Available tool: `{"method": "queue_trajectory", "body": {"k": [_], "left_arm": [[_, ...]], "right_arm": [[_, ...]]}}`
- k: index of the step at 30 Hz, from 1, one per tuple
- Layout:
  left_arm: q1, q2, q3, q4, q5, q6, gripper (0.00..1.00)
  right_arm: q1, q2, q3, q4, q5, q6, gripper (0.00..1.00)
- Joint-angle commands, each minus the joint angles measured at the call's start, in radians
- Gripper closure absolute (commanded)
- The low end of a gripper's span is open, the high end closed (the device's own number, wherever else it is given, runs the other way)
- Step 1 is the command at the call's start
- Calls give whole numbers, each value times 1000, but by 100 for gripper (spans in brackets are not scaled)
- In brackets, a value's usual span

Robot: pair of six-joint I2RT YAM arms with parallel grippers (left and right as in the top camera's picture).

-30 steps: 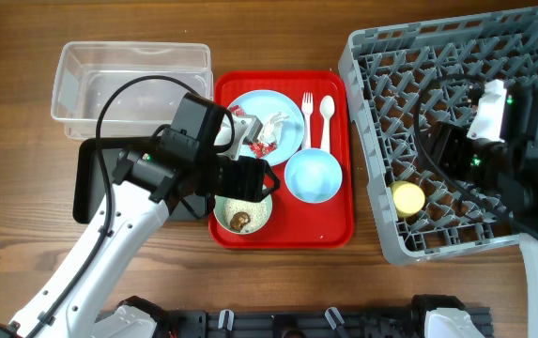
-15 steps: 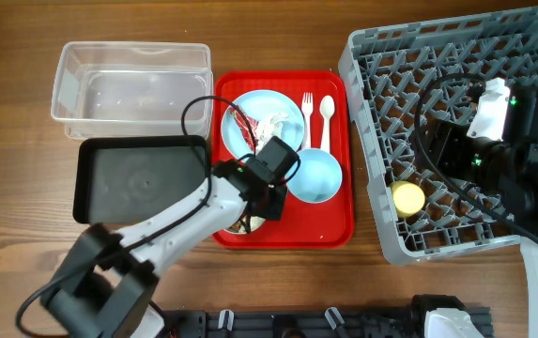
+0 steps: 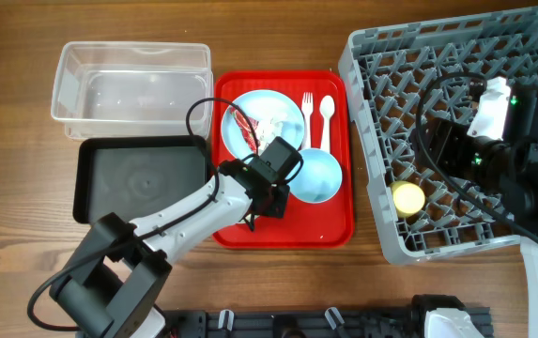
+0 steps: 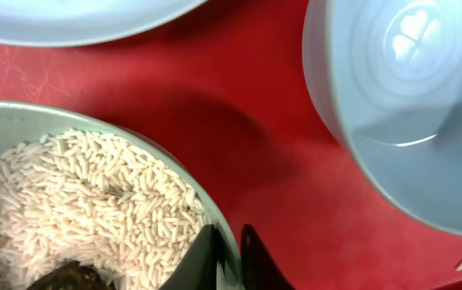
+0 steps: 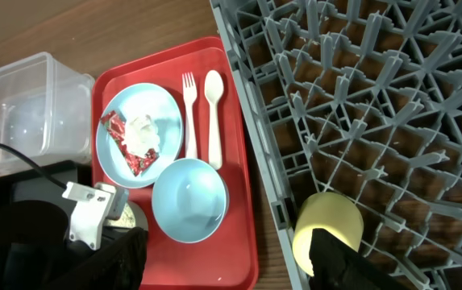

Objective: Sort waste into correct bins and load items into the dishwasher rack
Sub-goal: 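Grasp the green rice bowl with the left gripper, then tip the green bowl over the black tray to dump the rice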

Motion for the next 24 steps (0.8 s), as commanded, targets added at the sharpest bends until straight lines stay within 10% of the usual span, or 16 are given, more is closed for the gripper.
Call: {"method": "queue_trajectory", "body": {"k": [1, 12, 24], "left_arm": [[-8, 32, -14, 7, -8, 3, 96], [141, -314, 68, -150, 202, -46, 96], [932, -234, 66, -282, 1032, 314, 96]], "right_arm": [[-2, 0, 17, 5, -17, 10, 34], [-2, -1, 17, 9, -16, 27, 34], [-2, -1, 17, 11, -17, 28, 33]]}}
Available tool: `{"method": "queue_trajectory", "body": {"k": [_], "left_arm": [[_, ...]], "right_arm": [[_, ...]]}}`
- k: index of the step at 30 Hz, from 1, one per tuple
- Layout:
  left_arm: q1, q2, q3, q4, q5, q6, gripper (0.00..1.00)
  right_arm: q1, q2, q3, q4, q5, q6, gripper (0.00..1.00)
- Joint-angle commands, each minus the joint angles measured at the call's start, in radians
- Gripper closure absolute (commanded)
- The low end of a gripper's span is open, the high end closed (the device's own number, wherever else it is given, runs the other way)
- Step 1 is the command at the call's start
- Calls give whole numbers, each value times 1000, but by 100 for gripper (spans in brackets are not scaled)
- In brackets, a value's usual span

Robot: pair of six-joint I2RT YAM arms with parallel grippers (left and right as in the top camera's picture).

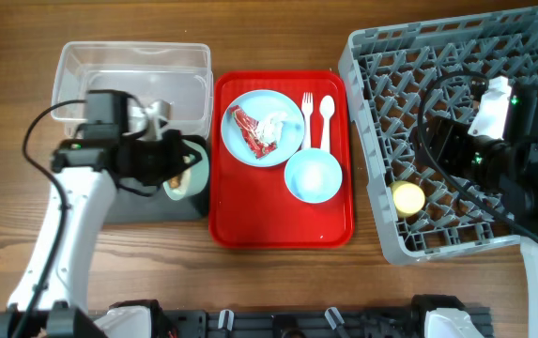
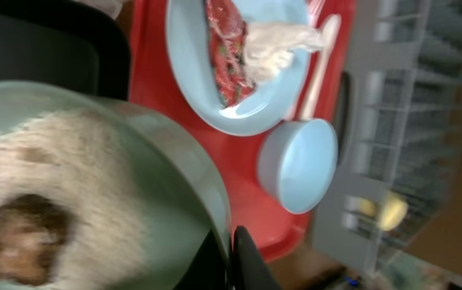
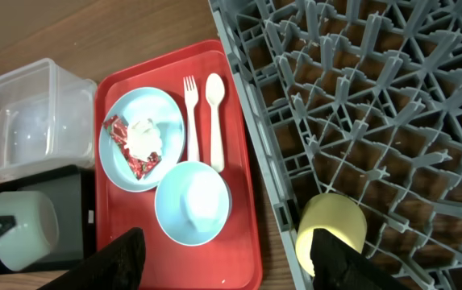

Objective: Sort waste into correct bins and load items into the dishwasher rack
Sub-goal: 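Tip the green bowl over the black tray to dump the rice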

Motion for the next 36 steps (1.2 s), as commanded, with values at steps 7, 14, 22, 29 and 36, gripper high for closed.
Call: {"method": "queue_trajectory", "body": {"k": [7, 14, 22, 29, 36], "left_arm": [[300, 347, 14, -194, 747, 517, 96], [338, 391, 14, -206, 902, 533, 96], [338, 389, 14, -277, 845, 596, 96], [356, 380, 14, -193, 619, 546, 96], [357, 239, 15, -258, 594, 464, 96]], "right_arm": [[-2, -1, 17, 3, -16, 9, 33], [-2, -1, 17, 0, -16, 8, 32], [-2, -1, 17, -2, -16, 8, 31], [-2, -1, 17, 1, -16, 5, 30], [-2, -1, 17, 5, -16, 7, 29]]}}
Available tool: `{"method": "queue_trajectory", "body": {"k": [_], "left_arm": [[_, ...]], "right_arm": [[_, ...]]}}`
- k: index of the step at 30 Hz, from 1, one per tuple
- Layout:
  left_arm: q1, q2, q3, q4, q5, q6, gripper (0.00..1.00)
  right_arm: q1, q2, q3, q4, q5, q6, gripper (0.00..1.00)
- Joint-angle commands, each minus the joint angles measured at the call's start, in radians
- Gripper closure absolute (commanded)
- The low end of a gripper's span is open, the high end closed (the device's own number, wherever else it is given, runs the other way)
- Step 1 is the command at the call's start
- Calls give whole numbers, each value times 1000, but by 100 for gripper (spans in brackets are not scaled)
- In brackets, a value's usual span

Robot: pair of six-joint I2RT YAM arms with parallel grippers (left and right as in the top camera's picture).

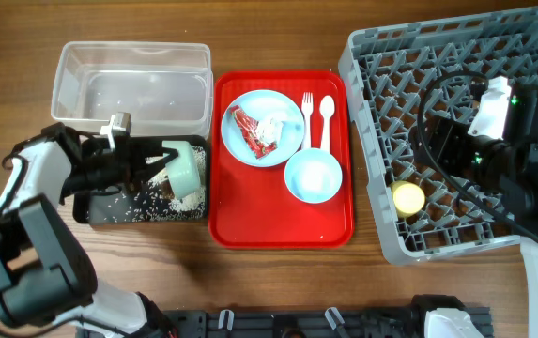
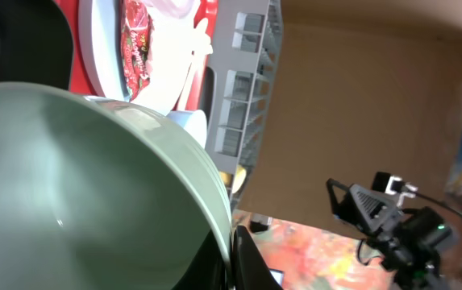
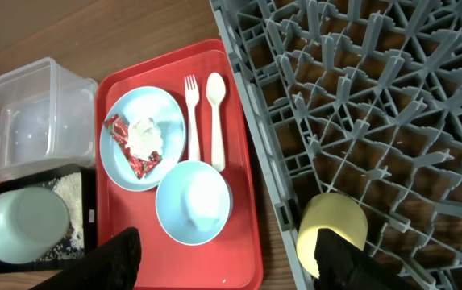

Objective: Sort waste into correct bins and load items into the dishwasher rack
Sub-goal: 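Tip the green bowl over the black tray to dump the rice, then set the green bowl back on the red tray with the left gripper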

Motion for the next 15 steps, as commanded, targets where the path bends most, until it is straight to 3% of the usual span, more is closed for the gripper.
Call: {"method": "queue_trajectory", "body": {"k": [1, 5, 8, 11, 15], "left_arm": [[-6, -158, 11, 0, -68, -60, 96], [-121, -344, 14, 64, -310, -253, 96], [-382, -463, 14, 133, -707, -437, 96], [-724, -431, 10, 186, -1069, -565, 96], [-940, -327, 10, 227, -1279, -657, 96]], "right_arm": [[-2, -1, 17, 7, -13, 8, 29], [-2, 0, 17, 18, -13, 7, 28], [-2, 0, 17, 27, -13, 8, 28], [-2, -1, 17, 26, -13, 7, 27], [-2, -1, 17, 24, -13, 7, 27]]}}
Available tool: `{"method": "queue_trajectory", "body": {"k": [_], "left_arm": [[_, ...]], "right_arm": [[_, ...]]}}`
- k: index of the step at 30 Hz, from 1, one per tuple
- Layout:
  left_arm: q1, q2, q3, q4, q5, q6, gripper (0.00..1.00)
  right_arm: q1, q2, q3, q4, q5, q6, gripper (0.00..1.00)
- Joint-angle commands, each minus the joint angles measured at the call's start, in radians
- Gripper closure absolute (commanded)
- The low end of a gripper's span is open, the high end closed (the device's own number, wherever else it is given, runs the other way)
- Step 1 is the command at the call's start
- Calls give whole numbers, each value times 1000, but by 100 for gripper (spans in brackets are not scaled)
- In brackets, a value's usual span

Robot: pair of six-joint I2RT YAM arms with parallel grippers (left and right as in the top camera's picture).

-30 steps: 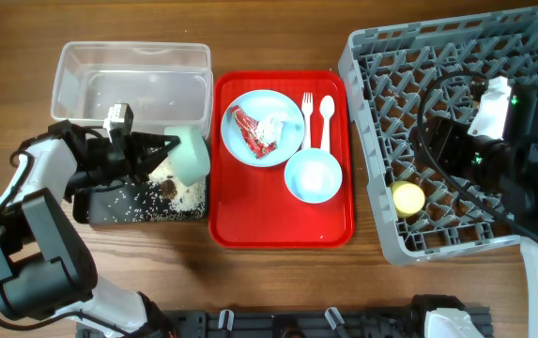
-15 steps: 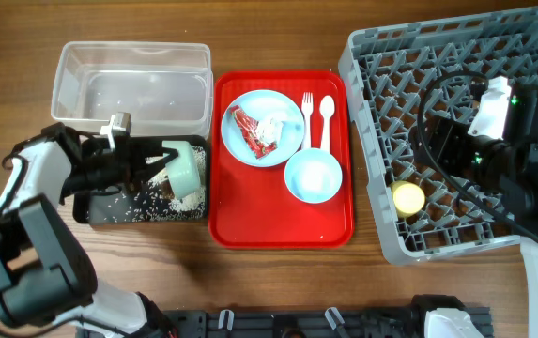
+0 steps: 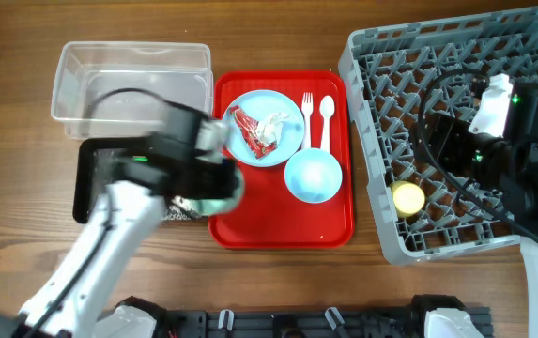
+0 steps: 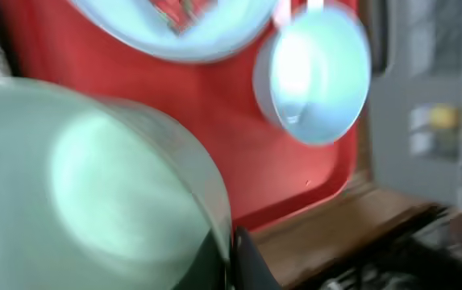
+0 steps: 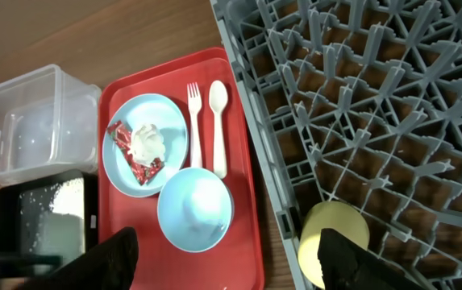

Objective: Sort waste into correct bins and load items into the dishwasher rack
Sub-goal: 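Set the green bowl back on the red tray with the left gripper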

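Observation:
My left gripper (image 4: 231, 259) is shut on the rim of a pale green bowl (image 4: 93, 185), which is empty inside. In the overhead view the green bowl (image 3: 216, 194) hangs blurred over the left edge of the red tray (image 3: 278, 230). White rice (image 3: 180, 209) lies in the black bin (image 3: 109, 174). On the tray are a blue plate (image 3: 287, 131) with a red wrapper and white napkin, a blue bowl (image 3: 314, 176), a fork (image 3: 307, 113) and a spoon (image 3: 325, 115). My right gripper (image 5: 231, 266) hangs open over the grey dishwasher rack (image 3: 456, 56), where a yellow cup (image 3: 407, 197) sits.
A clear plastic bin (image 3: 132, 80) stands behind the black bin at the far left. The rack fills the right side of the wooden table, its left wall close to the tray. Cables run across the right arm above the rack.
The green bowl was tipped over the black bin; now it is further right, over the tray's left edge, with its inside empty. The right arm has barely moved.
My left gripper was shut on the rim of the green bowl full of rice on the red tray. Then it held the bowl over the black bin. Then the bowl was tipped and rice lay in the bin. Now the empty bowl is by the tray.

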Motion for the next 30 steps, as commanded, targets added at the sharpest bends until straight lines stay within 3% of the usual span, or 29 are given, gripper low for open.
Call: {"method": "queue_trajectory", "body": {"k": [1, 4, 7, 8, 13, 16, 19, 26, 29, 30], "left_arm": [[-171, 110, 5, 29, -345, -167, 96], [-238, 180, 5, 87, -325, -167, 95], [-286, 209, 5, 119, -325, -186, 74], [-295, 208, 6, 125, -325, -186, 58], [-268, 161, 123, 58, -349, -173, 42], [-225, 158, 158, 171, -404, -78, 25], [-184, 209, 158, 311, -423, -13, 25], [-160, 483, 158, 592, -423, -4, 20], [-159, 551, 158, 619, -423, -4, 33], [-159, 569, 158, 622, -423, -4, 48]], "right_arm": [[-2, -1, 17, 2, -13, 8, 27], [-2, -1, 17, 2, -13, 7, 27], [-2, -1, 17, 1, -13, 7, 27], [-2, -1, 17, 2, -13, 7, 27], [-2, 0, 17, 2, -13, 7, 27], [-2, 0, 17, 4, -13, 6, 26], [-2, 0, 17, 5, -13, 7, 26], [-2, 6, 13, 4, -13, 8, 26], [-2, 8, 13, 5, -13, 8, 26], [-2, 8, 13, 4, -13, 8, 26]]}}
